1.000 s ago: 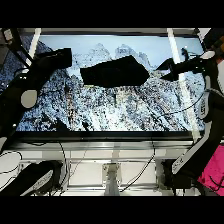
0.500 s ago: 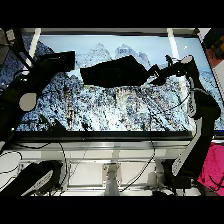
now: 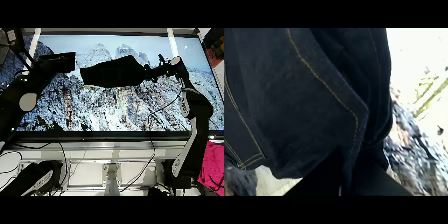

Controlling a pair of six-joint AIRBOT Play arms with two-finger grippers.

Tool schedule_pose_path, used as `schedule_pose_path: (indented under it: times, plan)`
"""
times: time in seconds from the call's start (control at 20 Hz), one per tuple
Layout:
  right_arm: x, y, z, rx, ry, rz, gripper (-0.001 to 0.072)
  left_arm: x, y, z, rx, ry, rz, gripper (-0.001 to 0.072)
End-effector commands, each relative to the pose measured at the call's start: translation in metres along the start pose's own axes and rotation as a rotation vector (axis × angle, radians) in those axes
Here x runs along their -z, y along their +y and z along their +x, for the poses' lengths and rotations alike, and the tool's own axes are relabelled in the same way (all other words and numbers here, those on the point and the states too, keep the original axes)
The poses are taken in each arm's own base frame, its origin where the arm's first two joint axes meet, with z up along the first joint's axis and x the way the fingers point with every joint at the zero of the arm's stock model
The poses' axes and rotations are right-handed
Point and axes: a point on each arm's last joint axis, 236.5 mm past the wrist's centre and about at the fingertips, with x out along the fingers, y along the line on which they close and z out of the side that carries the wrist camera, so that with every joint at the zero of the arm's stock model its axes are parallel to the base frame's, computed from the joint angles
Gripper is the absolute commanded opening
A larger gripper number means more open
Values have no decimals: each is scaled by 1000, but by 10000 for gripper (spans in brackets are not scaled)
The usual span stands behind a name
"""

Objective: Fold the clothes and pants, and hang the long-sleeved shirts on hangers.

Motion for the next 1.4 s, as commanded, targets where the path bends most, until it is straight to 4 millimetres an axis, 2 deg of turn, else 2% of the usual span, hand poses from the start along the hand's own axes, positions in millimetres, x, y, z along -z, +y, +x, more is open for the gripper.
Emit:
schedule_pose_path:
  times: [0.0, 0.1, 0.2, 0.3, 0.4, 0.45, 0.55, 0.75, 0.85, 0.95, 1.05, 1.25, 1.35]
  plan:
    - [-11, 6, -10, -25, -35, 19, 6, 0, 0, 0, -1, 2, 0, 702]
    - [-38, -2, -54, -6, -136, 54, 5, -1, 2, 0, -5, 0, -1, 701]
    - [-60, -40, -117, 95, -240, 126, 4, -3, 11, -1, -24, -6, -5, 701]
    - [-63, -87, -188, 195, -294, 178, 4, -9, 25, -1, -55, -22, -11, 701]
    - [-53, -127, -252, 261, -333, 244, 4, -22, 40, -3, -84, -64, -17, 701]
    - [-43, -144, -282, 291, -346, 272, 4, -29, 46, -5, -96, -84, -18, 700]
    - [-17, -175, -330, 361, -347, 341, 4, -46, 58, -9, -123, -131, -20, 619]
    - [54, -228, -410, 574, -306, 504, 5, -81, 69, -18, -137, -263, -14, 617]
    - [88, -246, -453, 672, -325, 600, 5, -93, 67, -21, -129, -315, -9, 617]
    - [122, -256, -489, 729, -352, 700, 6, -102, 65, -24, -120, -355, -5, 617]
    - [158, -265, -516, 772, -359, 822, 7, -110, 63, -27, -112, -391, -1, 617]
    - [187, -266, -552, 804, -480, 972, 7, -114, 62, -29, -108, -411, 1, 616]
    - [196, -267, -563, 846, -498, 990, 7, -114, 62, -29, -108, -411, 1, 617]
